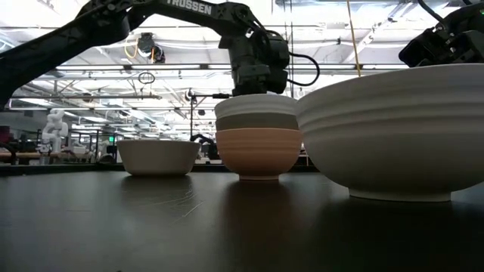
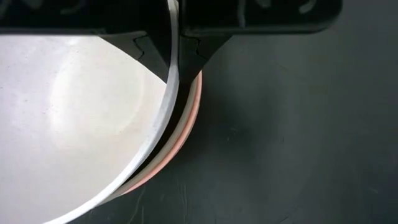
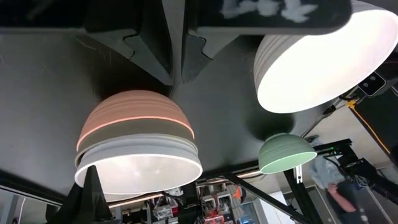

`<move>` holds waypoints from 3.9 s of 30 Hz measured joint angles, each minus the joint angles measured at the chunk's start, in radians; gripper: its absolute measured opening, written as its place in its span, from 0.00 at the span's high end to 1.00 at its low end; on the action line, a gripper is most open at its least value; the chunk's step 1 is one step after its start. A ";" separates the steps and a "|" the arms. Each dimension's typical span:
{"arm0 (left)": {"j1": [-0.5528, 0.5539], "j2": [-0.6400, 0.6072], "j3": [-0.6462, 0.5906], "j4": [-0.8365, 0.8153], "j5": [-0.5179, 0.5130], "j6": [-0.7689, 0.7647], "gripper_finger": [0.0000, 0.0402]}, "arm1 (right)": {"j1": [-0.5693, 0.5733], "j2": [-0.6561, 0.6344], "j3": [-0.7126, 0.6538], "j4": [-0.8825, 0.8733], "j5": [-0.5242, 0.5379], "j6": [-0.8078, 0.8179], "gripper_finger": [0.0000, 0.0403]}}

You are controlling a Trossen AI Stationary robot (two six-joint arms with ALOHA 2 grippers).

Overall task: Nest bowls inside each other
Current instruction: Stack the left white bowl on top of the brown bowl

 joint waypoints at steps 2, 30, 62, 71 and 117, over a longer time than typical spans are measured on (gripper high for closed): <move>-0.012 -0.001 0.000 0.008 -0.029 -0.008 1.00 | 0.000 0.000 0.000 0.000 0.000 0.003 0.94; -0.052 -0.001 -0.001 0.049 -0.116 -0.056 1.00 | 0.000 0.000 0.000 -0.010 0.000 0.014 0.94; -0.079 -0.015 -0.004 0.042 -0.075 -0.032 0.41 | 0.000 0.000 0.000 -0.014 0.000 0.023 0.94; -0.096 -0.018 -0.004 0.043 -0.115 -0.033 0.40 | 0.000 0.000 0.000 -0.013 0.000 0.026 0.94; -0.028 -0.039 -0.002 0.066 0.033 0.013 0.90 | 0.000 0.000 0.000 -0.010 0.000 0.030 0.94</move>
